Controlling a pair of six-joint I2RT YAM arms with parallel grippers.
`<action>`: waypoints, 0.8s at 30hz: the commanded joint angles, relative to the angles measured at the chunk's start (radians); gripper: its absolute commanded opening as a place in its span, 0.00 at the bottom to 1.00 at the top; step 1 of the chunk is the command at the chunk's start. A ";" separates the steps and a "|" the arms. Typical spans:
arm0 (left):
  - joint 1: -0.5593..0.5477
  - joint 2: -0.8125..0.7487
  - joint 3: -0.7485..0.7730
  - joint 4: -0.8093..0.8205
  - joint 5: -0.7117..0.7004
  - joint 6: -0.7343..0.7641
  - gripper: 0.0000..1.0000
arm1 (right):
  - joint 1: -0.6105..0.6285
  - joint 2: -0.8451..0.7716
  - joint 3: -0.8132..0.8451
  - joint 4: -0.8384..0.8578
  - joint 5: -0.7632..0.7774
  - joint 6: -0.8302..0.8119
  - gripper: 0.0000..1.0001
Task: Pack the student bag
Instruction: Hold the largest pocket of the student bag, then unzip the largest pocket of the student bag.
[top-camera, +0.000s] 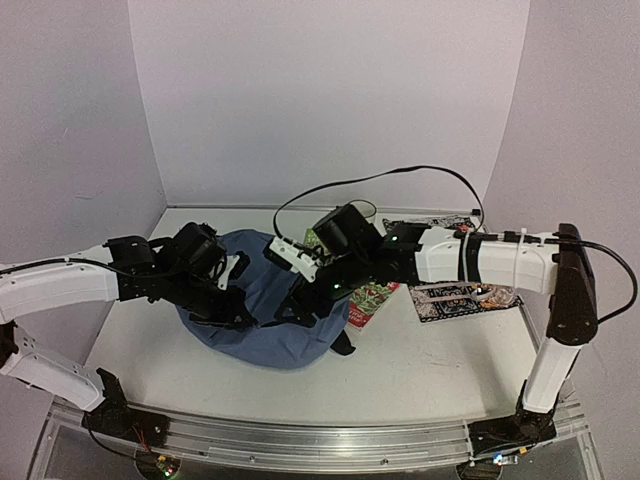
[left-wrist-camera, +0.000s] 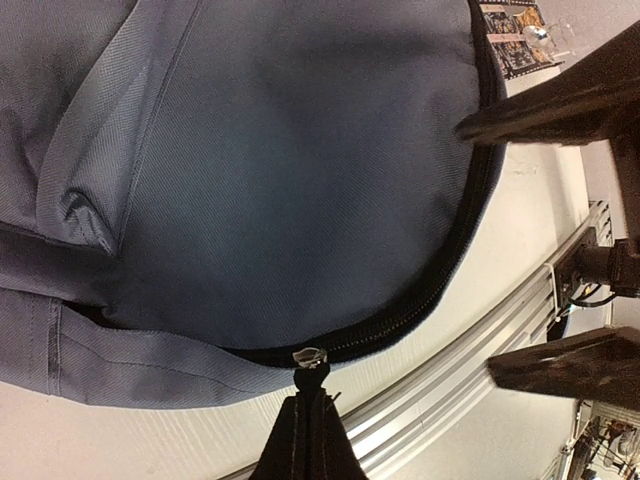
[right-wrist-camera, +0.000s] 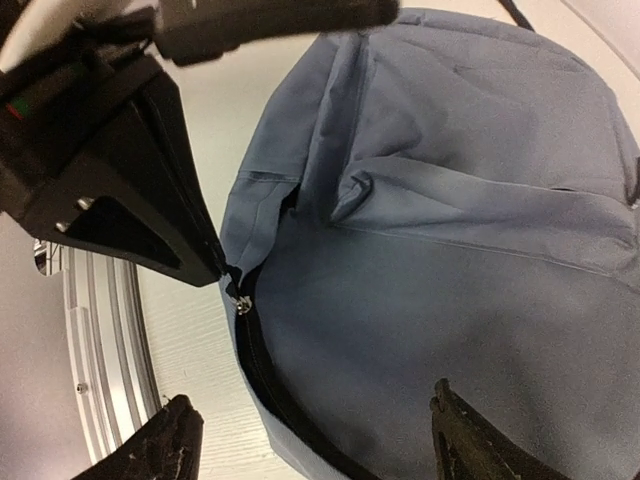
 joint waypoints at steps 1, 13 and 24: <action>0.000 -0.032 0.053 0.054 -0.011 -0.006 0.00 | 0.017 0.083 0.055 -0.038 -0.052 -0.077 0.74; 0.029 -0.054 0.005 -0.067 -0.211 -0.016 0.00 | 0.018 0.026 -0.002 -0.066 -0.024 -0.108 0.00; 0.207 -0.009 -0.095 -0.286 -0.484 -0.164 0.00 | 0.018 -0.088 -0.077 -0.123 -0.070 -0.099 0.00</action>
